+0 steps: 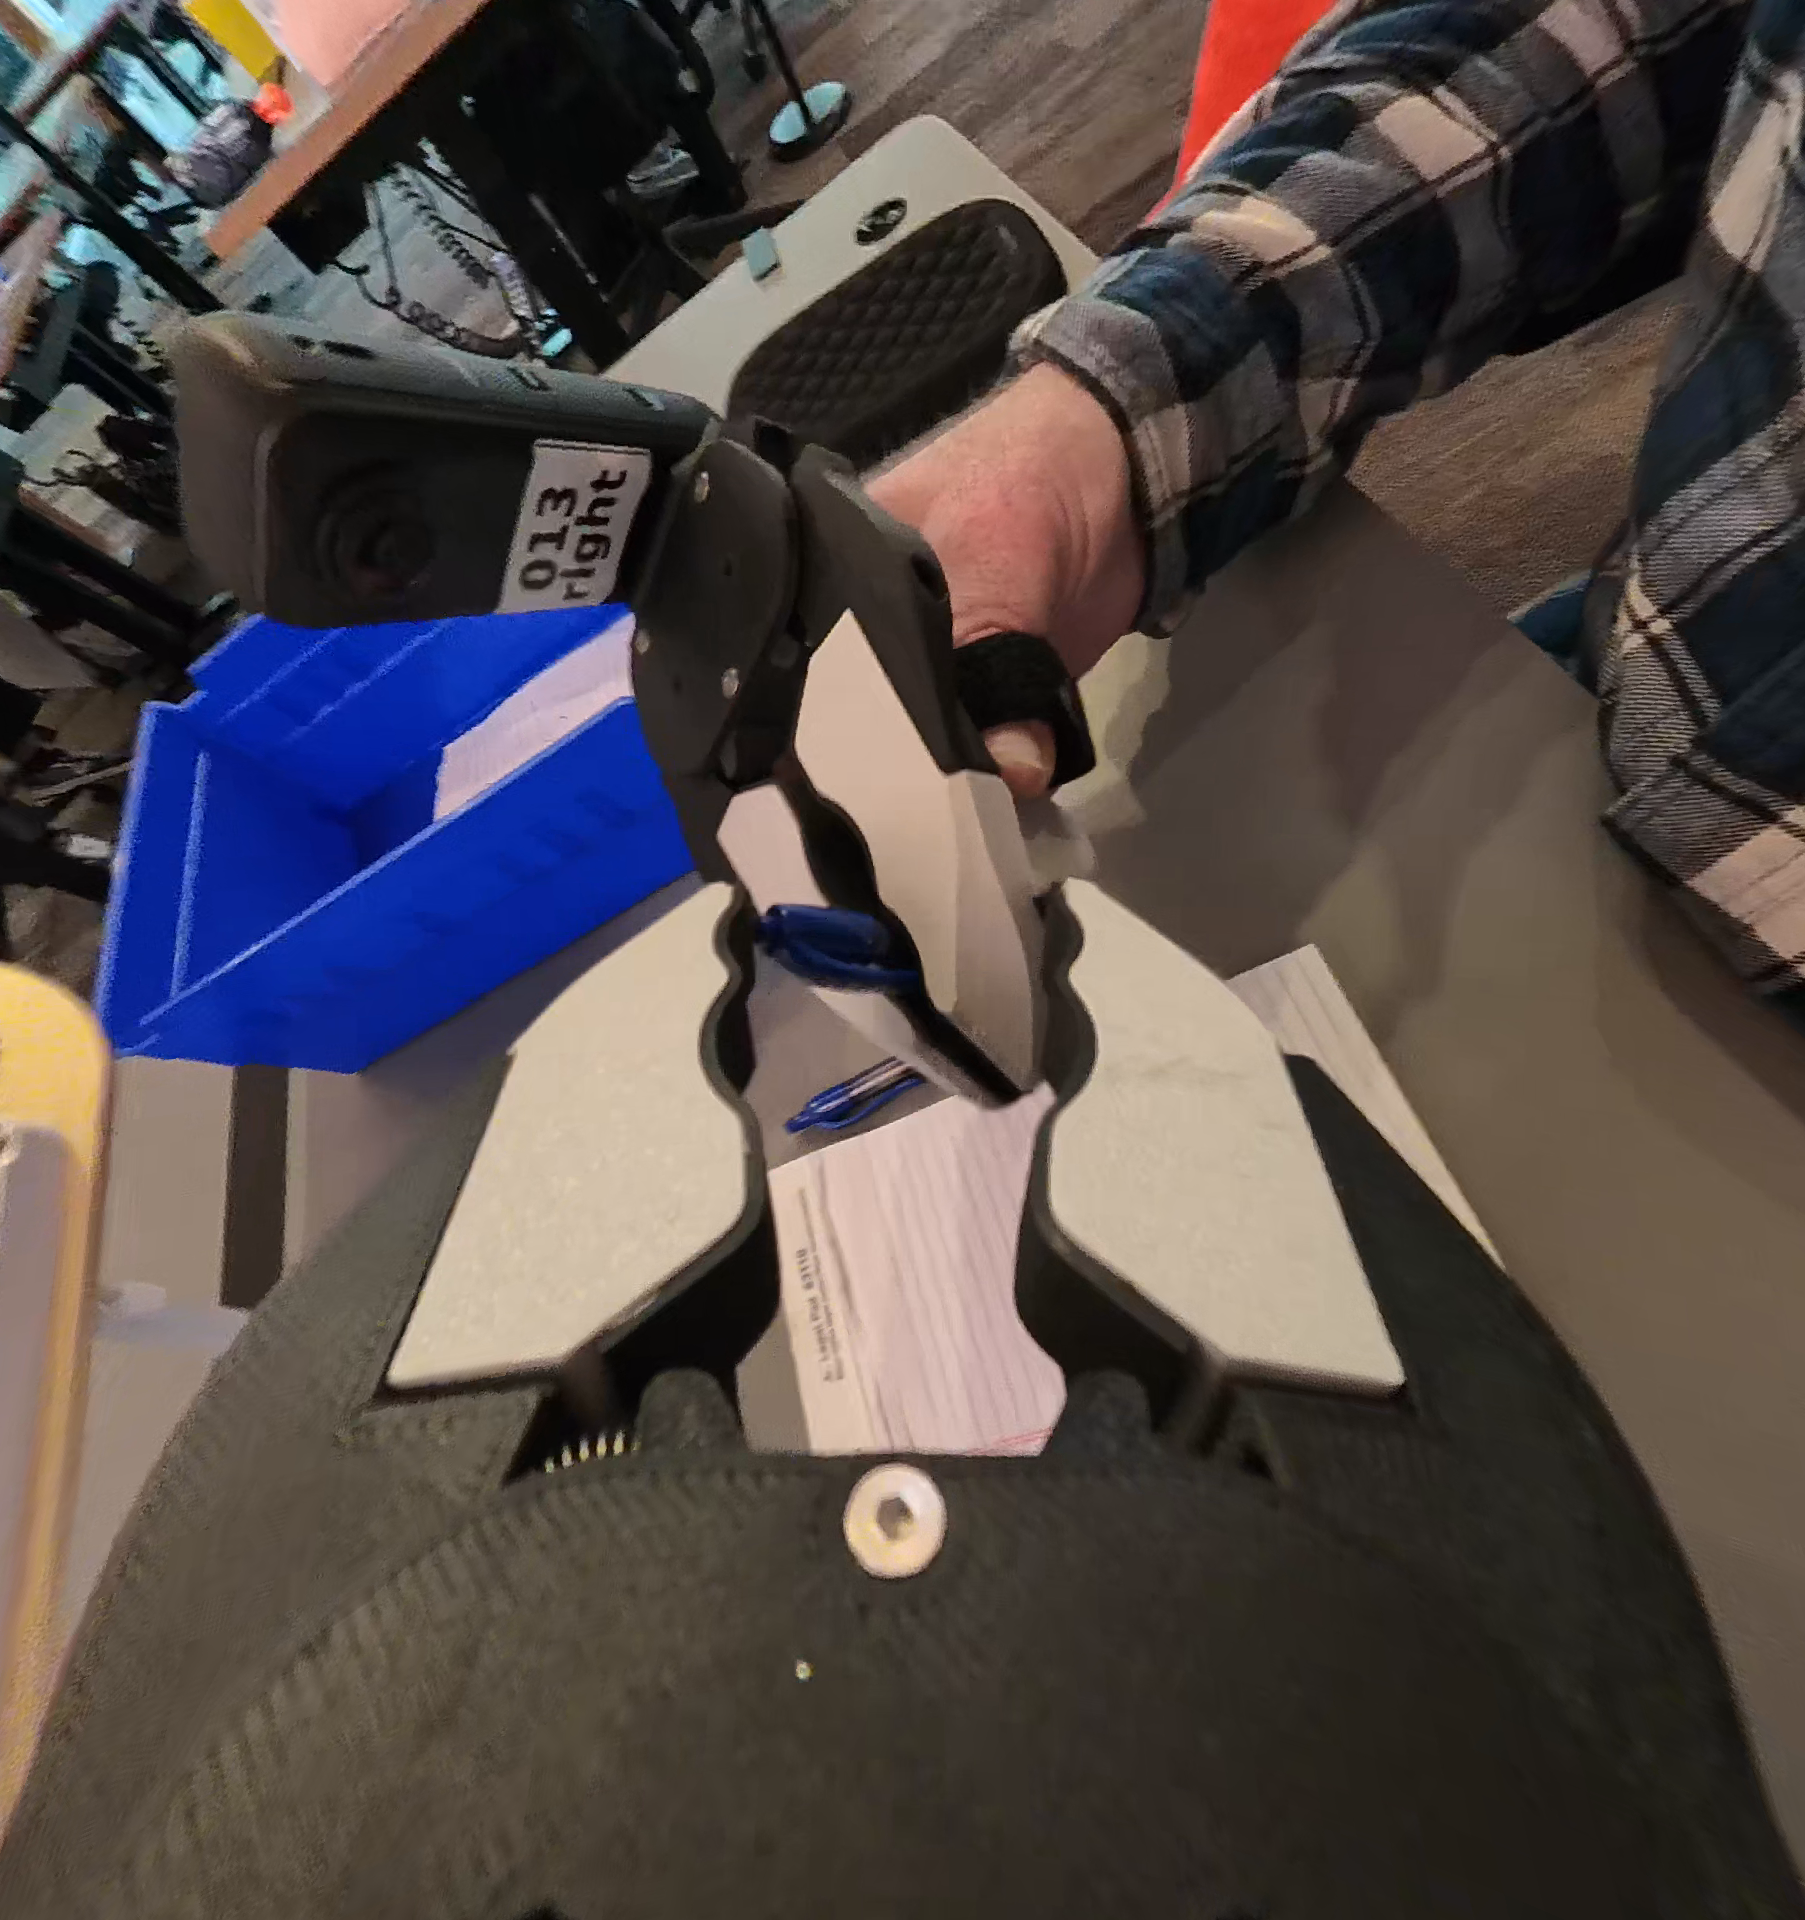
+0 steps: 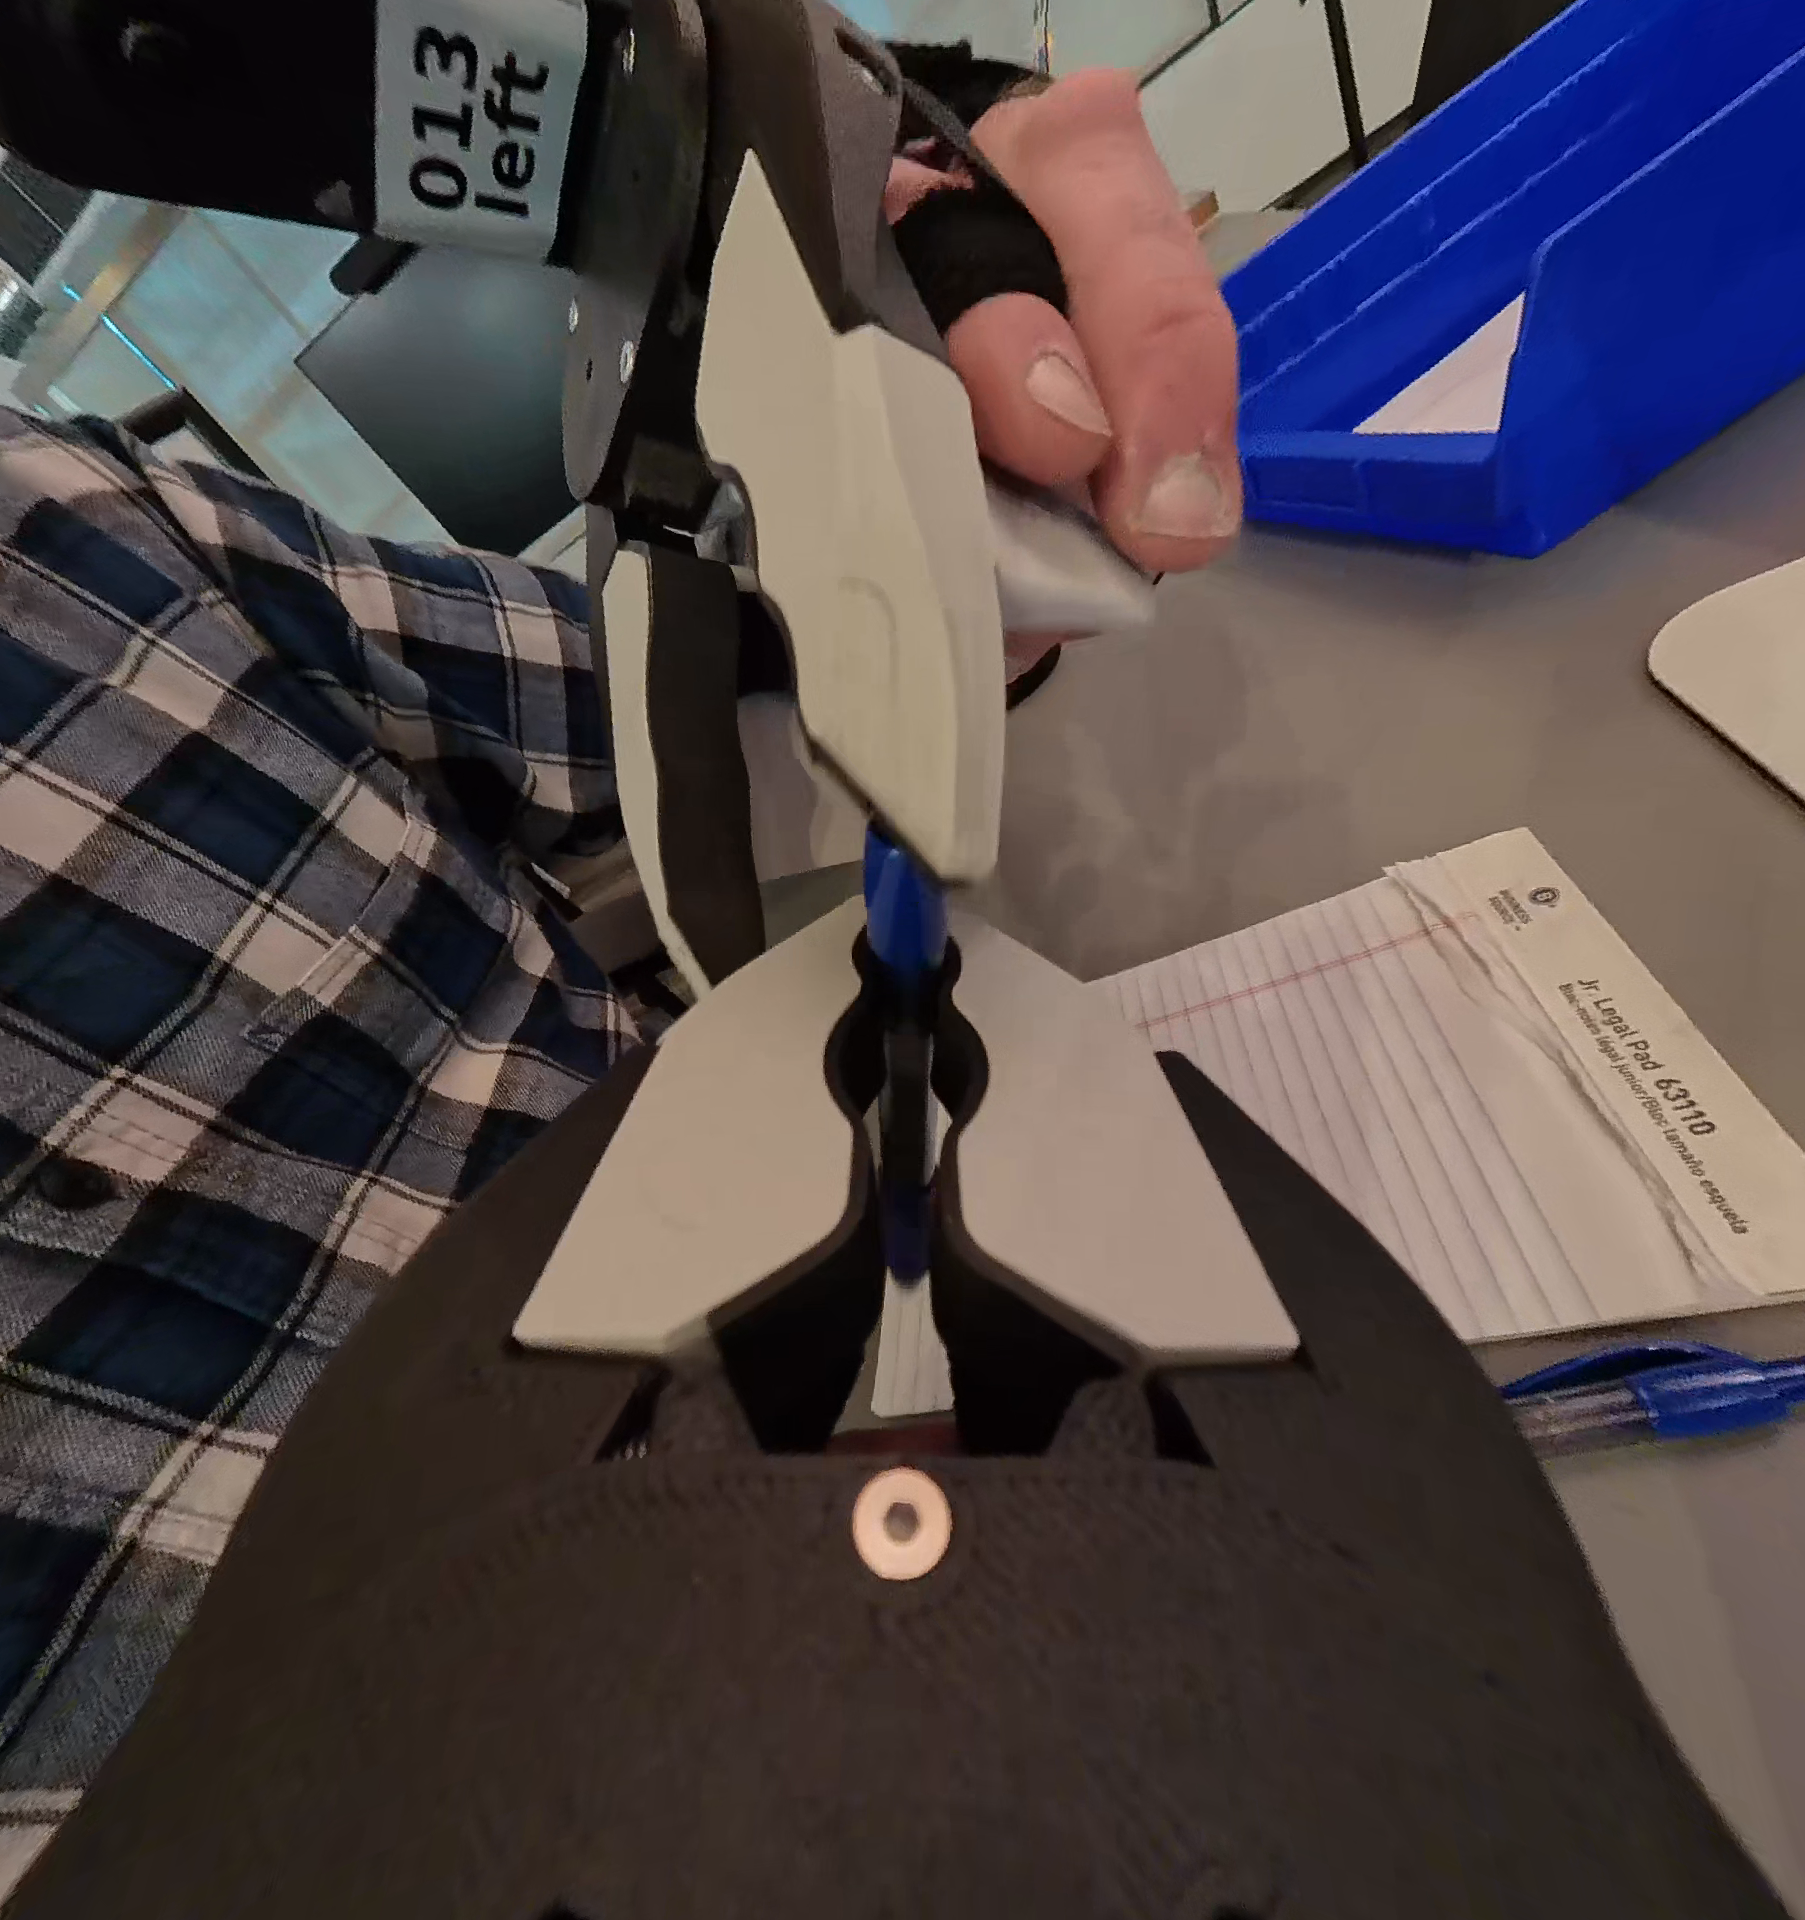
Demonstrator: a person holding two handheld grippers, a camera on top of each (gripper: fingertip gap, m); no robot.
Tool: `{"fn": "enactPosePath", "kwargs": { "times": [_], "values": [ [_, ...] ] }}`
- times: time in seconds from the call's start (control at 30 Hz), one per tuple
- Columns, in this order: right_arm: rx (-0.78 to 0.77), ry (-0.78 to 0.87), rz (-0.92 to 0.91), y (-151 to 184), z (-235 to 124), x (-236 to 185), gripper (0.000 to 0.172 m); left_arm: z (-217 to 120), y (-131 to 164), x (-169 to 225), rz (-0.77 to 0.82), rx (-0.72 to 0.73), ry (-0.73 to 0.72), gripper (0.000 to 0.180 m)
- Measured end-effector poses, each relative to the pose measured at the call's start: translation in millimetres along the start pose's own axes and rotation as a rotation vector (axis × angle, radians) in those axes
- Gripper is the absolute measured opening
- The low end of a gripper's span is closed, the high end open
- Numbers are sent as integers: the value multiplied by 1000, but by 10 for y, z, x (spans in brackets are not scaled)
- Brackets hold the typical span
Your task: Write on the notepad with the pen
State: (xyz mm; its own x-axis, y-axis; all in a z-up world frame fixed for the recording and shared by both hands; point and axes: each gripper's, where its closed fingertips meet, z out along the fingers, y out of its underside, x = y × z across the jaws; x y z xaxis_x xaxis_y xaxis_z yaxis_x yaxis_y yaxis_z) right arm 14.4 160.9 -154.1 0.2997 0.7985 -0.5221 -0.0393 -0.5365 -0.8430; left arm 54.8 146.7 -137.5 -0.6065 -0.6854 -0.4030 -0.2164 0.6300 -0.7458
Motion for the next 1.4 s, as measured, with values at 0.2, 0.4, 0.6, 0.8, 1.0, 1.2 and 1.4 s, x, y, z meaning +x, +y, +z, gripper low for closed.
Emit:
{"fn": "enactPosePath", "kwargs": {
  "times": [0.2, 0.4, 0.6, 0.8, 1.0, 1.2, 1.4],
  "values": [
    [76, 36, 12, -118, -262, 80, 5, -218, 538, 54, -145, -96, 31, 55],
    [87, 39, 4, -142, -339, 96, 5, -112, 1266, 609, -259, -281, 116, 60],
    [89, 45, 12, -139, -328, 132, 5, 29, 1341, 858, -341, -270, 78, 51],
    [105, 61, 3, -199, -378, 138, 5, 141, 1263, 886, -449, -253, -11, 48],
    [111, 67, -5, -221, -397, 122, 5, 248, 1195, 902, -523, -258, -64, 48],
    [121, 72, -13, -242, -425, 115, 5, 368, 1132, 902, -607, -275, -96, 52],
    [137, 81, -23, -273, -479, 117, 5, 449, 1055, 917, -642, -288, -123, 66]
  ]
}}
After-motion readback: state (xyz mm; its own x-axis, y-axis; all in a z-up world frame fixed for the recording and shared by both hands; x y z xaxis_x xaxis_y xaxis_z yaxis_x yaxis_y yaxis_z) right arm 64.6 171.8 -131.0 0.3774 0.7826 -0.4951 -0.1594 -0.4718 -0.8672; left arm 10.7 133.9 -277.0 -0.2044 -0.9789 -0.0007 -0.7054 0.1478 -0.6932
